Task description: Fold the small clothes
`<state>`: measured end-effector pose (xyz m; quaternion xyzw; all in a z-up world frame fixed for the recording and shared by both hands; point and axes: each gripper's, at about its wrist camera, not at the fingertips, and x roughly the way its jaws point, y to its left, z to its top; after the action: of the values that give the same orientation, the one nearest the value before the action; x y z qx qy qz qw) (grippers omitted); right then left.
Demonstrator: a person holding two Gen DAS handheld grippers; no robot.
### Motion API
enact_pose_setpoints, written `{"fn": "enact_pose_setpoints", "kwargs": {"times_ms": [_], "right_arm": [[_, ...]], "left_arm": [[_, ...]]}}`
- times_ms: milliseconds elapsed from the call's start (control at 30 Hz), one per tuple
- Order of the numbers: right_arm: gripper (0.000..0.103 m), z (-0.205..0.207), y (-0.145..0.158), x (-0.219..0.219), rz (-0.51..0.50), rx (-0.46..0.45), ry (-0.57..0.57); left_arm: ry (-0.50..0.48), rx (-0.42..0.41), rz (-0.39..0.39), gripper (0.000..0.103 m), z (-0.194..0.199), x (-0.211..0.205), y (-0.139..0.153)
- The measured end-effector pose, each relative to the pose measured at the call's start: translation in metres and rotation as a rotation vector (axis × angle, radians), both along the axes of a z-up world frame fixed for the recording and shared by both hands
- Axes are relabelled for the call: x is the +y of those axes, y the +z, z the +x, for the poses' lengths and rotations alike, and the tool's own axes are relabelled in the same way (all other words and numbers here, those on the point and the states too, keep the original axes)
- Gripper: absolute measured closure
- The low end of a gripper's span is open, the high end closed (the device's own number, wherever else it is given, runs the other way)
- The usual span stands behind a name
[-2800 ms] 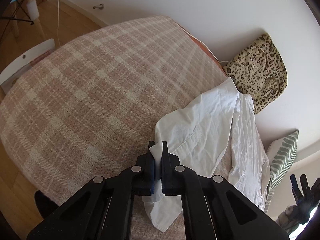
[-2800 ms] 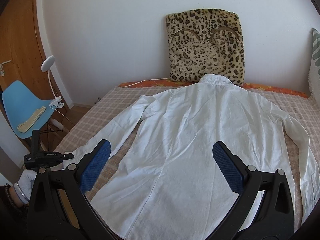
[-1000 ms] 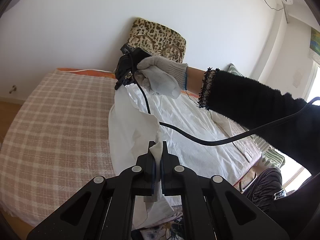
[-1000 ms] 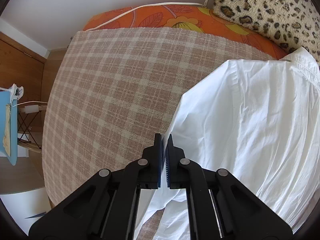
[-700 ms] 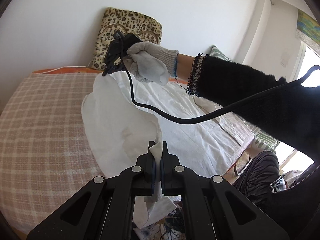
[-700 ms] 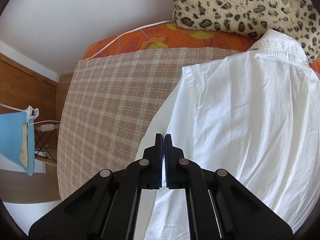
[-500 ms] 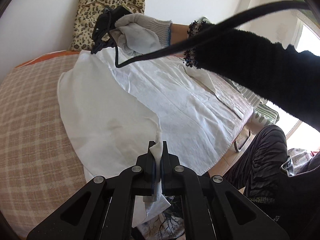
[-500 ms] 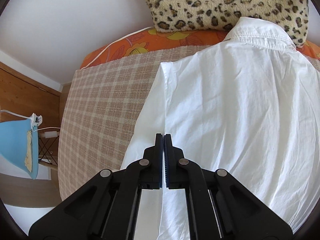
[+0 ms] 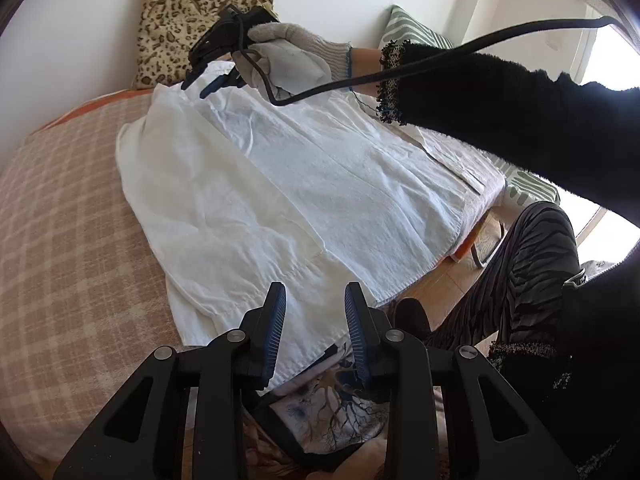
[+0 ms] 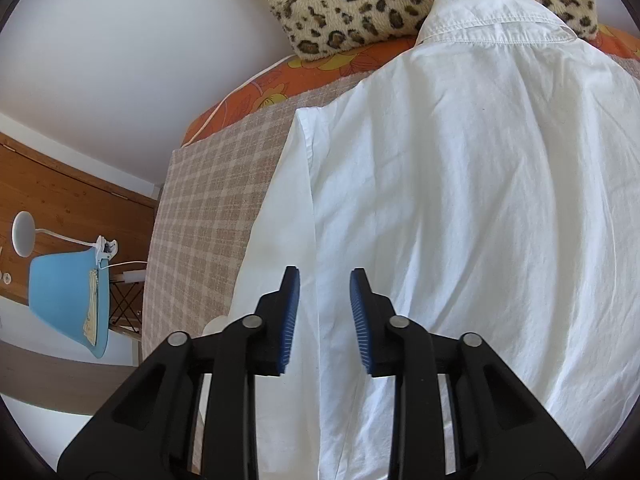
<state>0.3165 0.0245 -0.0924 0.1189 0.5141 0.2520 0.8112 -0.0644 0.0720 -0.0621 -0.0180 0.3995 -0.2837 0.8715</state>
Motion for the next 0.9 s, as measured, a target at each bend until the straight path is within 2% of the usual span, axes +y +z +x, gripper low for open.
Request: {"fn": "enact_pose_setpoints", "kwargs": {"times_ms": [33,67,133,167,300,367,433,500,567,633,733,800,867,900], "right_arm": [[0.044,-0.003,0.001,0.003,-0.004,-0.019,0.005],[0.043,-0.007,0.001,0.008,-0.023,-0.040,0.012],[0.043,-0.011,0.003,0.014,-0.072,-0.064,0.009],[0.043,-0.012,0.004,0.016,-0.078,-0.068,0.015],[0.043,-0.016,0.002,0.016,-0.110,-0.068,0.016],[0.043,-0.016,-0.002,0.013,-0.108,-0.058,-0.003],[0.043,-0.015,-0.007,0.012,-0.127,-0.057,-0.015],[0.047,-0.015,-0.013,0.014,-0.227,-0.078,-0.050],[0.064,-0.014,-0.019,0.015,-0.305,-0.101,-0.067],[0.065,-0.019,-0.014,0.013,-0.339,-0.162,-0.088],[0.065,-0.031,0.004,0.009,-0.237,-0.236,-0.067],[0.063,-0.033,0.013,0.011,-0.176,-0.249,-0.028],[0.041,-0.028,0.017,0.012,-0.104,-0.209,-0.008],[0.038,-0.026,0.020,0.013,-0.074,-0.203,-0.014]], "left_arm": [[0.001,-0.002,-0.029,0.074,-0.001,0.006,0.003],[0.011,-0.015,-0.033,0.074,-0.002,0.011,0.006],[0.077,-0.057,0.039,0.074,0.001,0.017,0.010],[0.108,-0.055,0.040,0.074,0.006,0.023,0.010],[0.199,0.069,-0.051,0.074,0.037,0.046,-0.001],[0.250,0.139,-0.073,0.074,0.053,0.053,-0.013],[0.277,0.172,-0.074,0.074,0.065,0.055,-0.019],[0.305,0.156,-0.048,0.074,0.072,0.054,-0.020],[0.329,0.137,-0.026,0.074,0.080,0.052,-0.016],[0.343,0.108,-0.005,0.074,0.088,0.048,-0.010],[0.348,0.058,0.016,0.074,0.110,0.049,0.004],[0.366,0.046,0.013,0.074,0.137,0.055,0.009],[0.400,0.055,-0.013,0.074,0.168,0.070,0.010],[0.413,0.075,-0.050,0.074,0.184,0.077,0.007]]}}
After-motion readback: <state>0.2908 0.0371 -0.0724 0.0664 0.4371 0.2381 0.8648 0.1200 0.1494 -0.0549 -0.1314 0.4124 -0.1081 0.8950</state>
